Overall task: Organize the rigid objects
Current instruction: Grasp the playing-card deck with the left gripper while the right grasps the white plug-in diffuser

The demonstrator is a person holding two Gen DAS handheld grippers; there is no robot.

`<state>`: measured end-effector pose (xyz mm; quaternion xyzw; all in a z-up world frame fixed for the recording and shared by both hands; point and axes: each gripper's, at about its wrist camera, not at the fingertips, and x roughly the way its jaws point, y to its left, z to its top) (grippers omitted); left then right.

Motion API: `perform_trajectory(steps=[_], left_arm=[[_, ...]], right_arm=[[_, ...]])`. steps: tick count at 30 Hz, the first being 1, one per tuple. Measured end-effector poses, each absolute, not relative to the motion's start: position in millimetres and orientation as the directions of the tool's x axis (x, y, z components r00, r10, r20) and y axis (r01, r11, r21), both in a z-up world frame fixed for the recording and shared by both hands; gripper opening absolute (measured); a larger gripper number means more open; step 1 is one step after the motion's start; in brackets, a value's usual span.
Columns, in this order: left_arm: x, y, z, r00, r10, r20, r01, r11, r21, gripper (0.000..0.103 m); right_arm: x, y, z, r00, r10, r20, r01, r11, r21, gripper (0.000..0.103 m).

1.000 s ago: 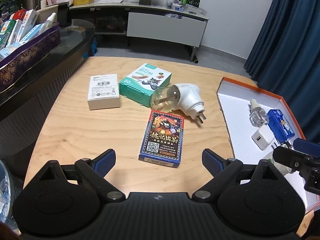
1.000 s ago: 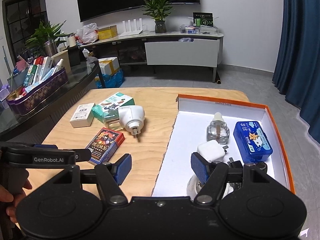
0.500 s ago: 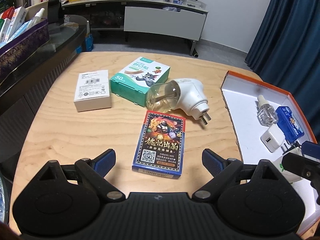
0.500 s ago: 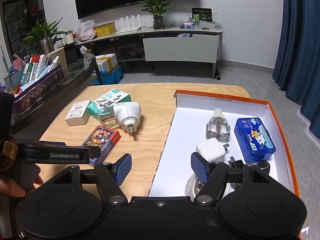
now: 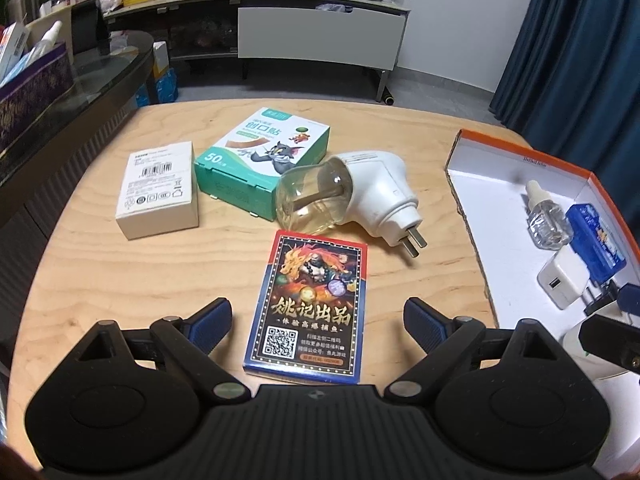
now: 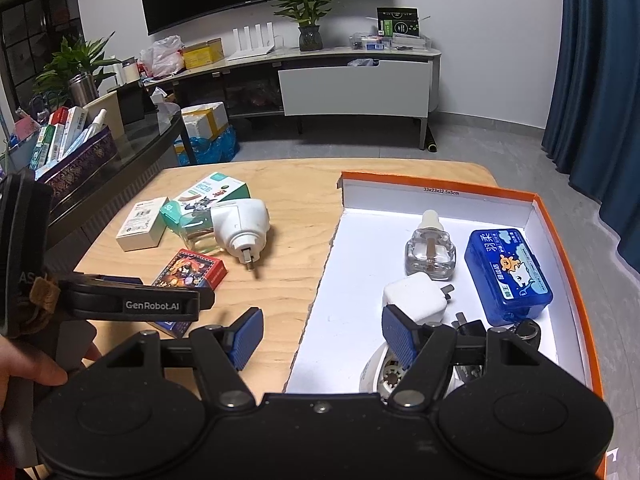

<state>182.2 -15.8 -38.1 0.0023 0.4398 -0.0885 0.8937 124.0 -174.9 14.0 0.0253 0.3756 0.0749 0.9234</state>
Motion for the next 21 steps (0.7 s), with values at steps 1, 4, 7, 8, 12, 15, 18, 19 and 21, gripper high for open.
perform_trajectory(steps=[1,4,7,8,12,15,18,19,21], left_arm=[[182.9,-16.7,-38.6,0.597,-0.152,-0.788,0.166,0.984,-0.065,0.095],[185.4,-16.6,-42.0,0.59,-0.145,-0.794,0.167,0.984,-0.056,0.092],[186.9,-16.7,-46.5,0.587,-0.145,-0.796,0.177,0.983,-0.048,0.08],[186.2,-17.3,-46.7,0.596,-0.144,-0.79,0.184,0.982,-0.04,0.073],[183.4,-13.1,-45.5,0.612,-0.153,-0.776,0.2,0.979,-0.035,0.06],[176.5,-6.7,-45.0,0.618,-0.144,-0.773,0.194,0.981,-0.028,0.06],[169.5,2.9,-44.4,0.618,-0.143,-0.773,0.188,0.982,-0.031,0.06],[166.7,6.9,-44.2,0.62,-0.138,-0.773,0.181,0.983,-0.03,0.06],[162.4,14.5,-44.5,0.623,-0.134,-0.77,0.17,0.985,-0.034,0.06]], right_arm=[[124.7,-174.1,13.4,0.705,0.159,-0.691,-0.122,0.987,0.102,0.079],[129.4,-169.1,11.2,0.698,0.164,-0.698,-0.135,0.986,0.096,0.079],[137.4,-162.0,11.3,0.692,0.182,-0.698,-0.161,0.982,0.096,0.079],[141.1,-160.0,12.0,0.692,0.194,-0.696,-0.174,0.98,0.1,0.079],[165.1,-152.4,14.7,0.673,0.267,-0.69,-0.247,0.96,0.131,0.082],[187.5,-141.0,14.4,0.641,0.324,-0.696,-0.335,0.934,0.127,0.086],[213.1,-127.6,8.1,0.601,0.349,-0.719,-0.407,0.908,0.1,0.088],[221.7,-123.0,4.9,0.59,0.35,-0.728,-0.427,0.9,0.088,0.089],[239.2,-114.6,-0.9,0.569,0.352,-0.743,-0.459,0.886,0.068,0.089]])
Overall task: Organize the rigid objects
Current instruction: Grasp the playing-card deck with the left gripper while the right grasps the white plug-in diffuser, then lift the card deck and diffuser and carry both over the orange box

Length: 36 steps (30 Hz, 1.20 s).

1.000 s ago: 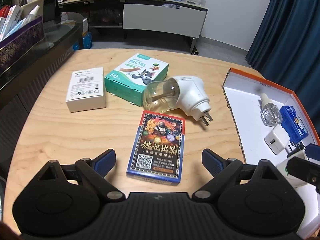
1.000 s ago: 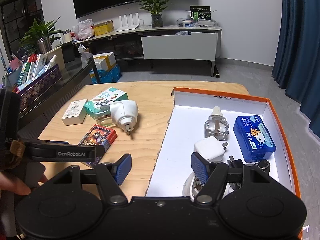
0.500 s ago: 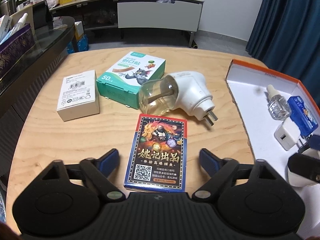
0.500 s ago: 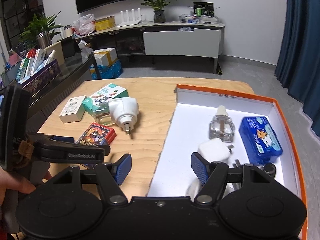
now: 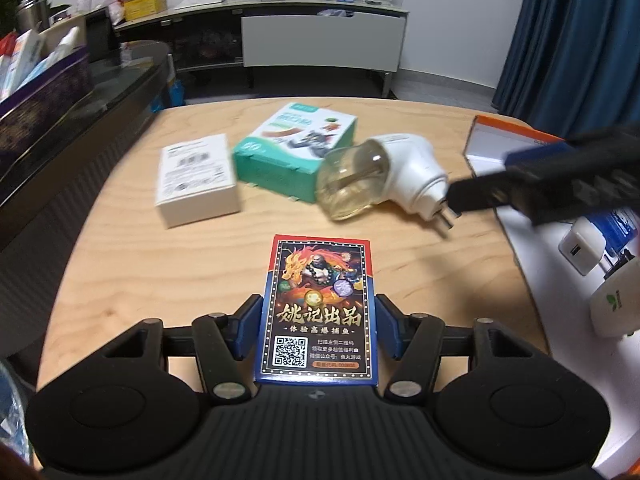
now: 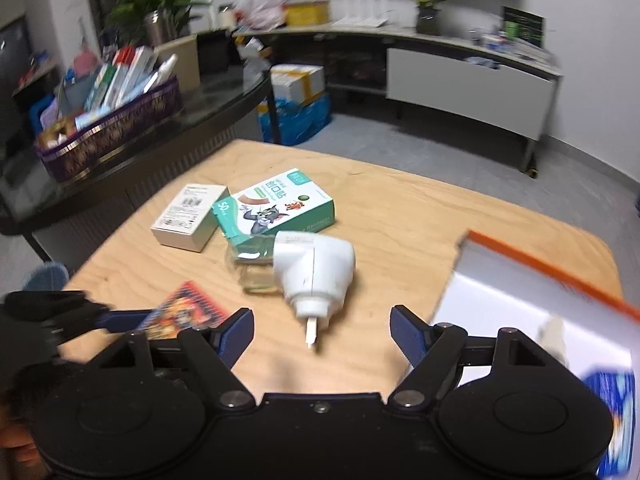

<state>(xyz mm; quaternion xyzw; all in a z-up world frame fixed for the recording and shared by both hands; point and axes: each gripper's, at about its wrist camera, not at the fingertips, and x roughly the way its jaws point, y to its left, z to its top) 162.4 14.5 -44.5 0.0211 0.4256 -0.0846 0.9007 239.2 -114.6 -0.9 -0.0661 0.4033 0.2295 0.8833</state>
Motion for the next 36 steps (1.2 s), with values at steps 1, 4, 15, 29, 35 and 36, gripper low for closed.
perform_trajectory(steps=[1,4,15,29,35,36], left_arm=[[160.4,17.8,-44.4,0.624,-0.137,-0.769,0.169,0.985,-0.038,0.06],[157.5,25.6,-44.0,0.626,-0.146,-0.766,0.16,0.985,-0.057,0.06],[156.2,32.0,-45.4,0.65,-0.16,-0.743,0.148,0.985,-0.083,0.06],[148.5,27.0,-25.7,0.707,-0.073,-0.703,0.023,0.997,-0.08,0.059],[137.2,9.2,3.3,0.736,-0.078,-0.672,0.034,0.996,-0.079,0.059],[134.3,3.7,8.3,0.741,-0.082,-0.666,0.042,0.996,-0.076,0.059]], right_arm=[[247.9,-110.6,-4.6,0.55,0.362,-0.753,-0.482,0.873,0.068,0.089],[271.2,-99.6,-14.8,0.488,0.383,-0.784,-0.552,0.831,0.062,0.089],[307.4,-76.5,-39.7,0.401,0.405,-0.822,-0.679,0.734,0.03,0.08],[231.4,-116.2,-13.1,0.593,0.3,-0.747,-0.306,0.942,0.135,0.076],[182.1,-141.0,18.2,0.677,0.211,-0.705,-0.16,0.977,0.139,0.076],[174.3,-146.0,23.2,0.683,0.2,-0.702,-0.147,0.98,0.135,0.076]])
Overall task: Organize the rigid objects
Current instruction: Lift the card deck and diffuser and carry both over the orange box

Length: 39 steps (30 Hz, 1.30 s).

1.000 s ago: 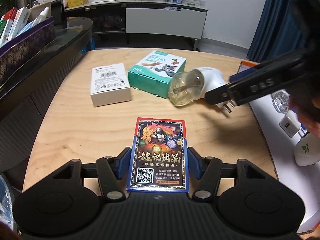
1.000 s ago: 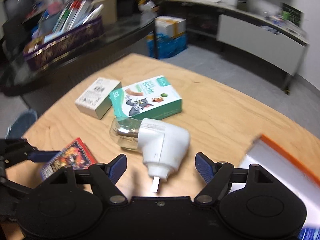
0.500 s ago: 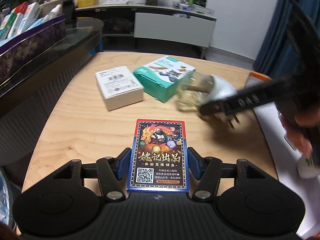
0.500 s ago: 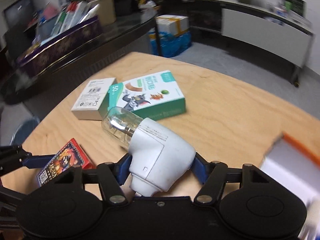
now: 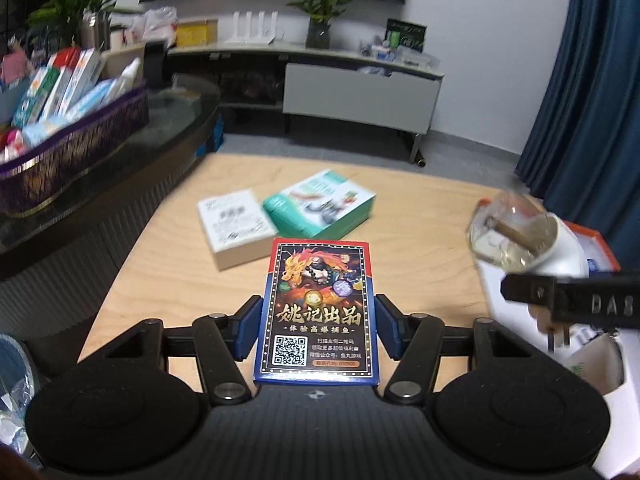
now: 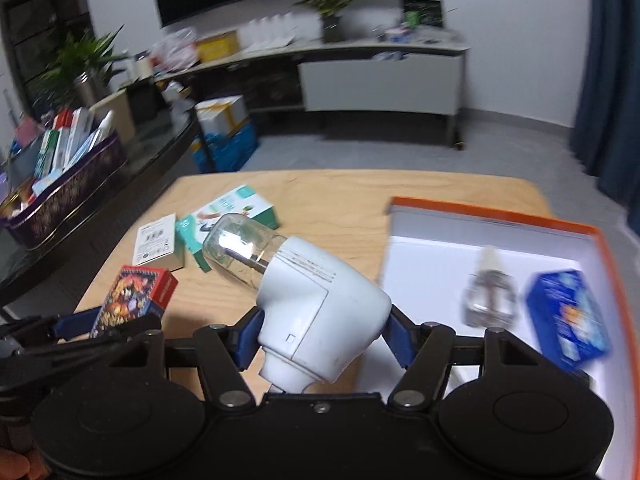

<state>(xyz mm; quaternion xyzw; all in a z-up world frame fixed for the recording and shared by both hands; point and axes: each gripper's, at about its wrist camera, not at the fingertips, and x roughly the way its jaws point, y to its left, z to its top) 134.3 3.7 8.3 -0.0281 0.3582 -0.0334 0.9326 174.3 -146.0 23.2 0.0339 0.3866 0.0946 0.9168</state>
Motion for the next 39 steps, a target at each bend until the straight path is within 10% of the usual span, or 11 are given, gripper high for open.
perform_trajectory(steps=[39], left_arm=[[74.0,-130.3,21.1,0.68,-0.331,-0.654,0.354,0.93,-0.103,0.06]], right_arm=[[25.1,-291.3,51.0,0.741,-0.094,-0.665,0.233,0.965,0.123,0.076]])
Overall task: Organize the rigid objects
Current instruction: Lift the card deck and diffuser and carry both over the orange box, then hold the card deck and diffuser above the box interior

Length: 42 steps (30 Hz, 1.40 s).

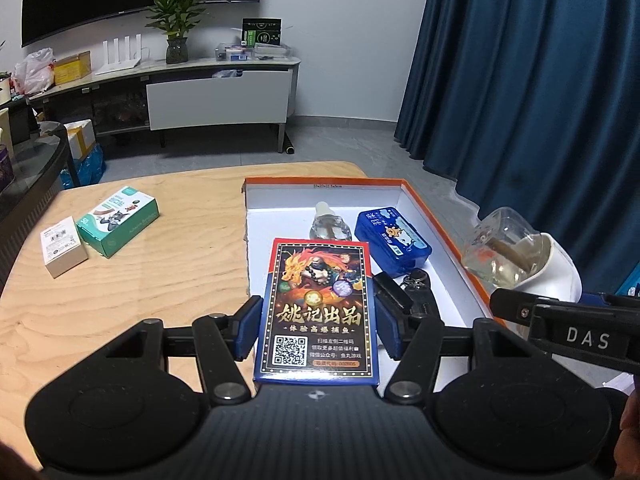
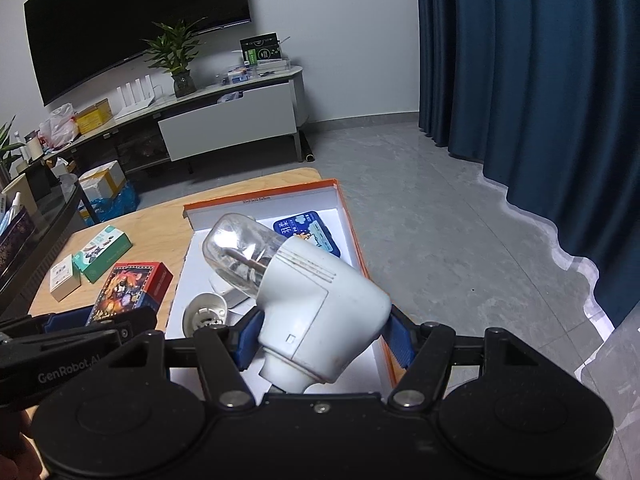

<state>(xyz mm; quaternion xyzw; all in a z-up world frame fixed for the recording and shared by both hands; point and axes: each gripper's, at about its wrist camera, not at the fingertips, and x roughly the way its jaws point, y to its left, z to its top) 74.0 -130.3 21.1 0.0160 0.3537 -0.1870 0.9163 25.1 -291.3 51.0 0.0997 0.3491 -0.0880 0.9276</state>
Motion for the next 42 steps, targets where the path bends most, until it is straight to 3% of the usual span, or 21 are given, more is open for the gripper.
perform_trajectory(steps=[42], left_arm=[[55.1,-140.8,12.1,0.687,-0.309,-0.657,0.338,0.937,-0.087,0.06]], right_arm=[[27.0,-283.6,36.4,0.712,-0.064,-0.699,0.205,0.971,0.12,0.076]])
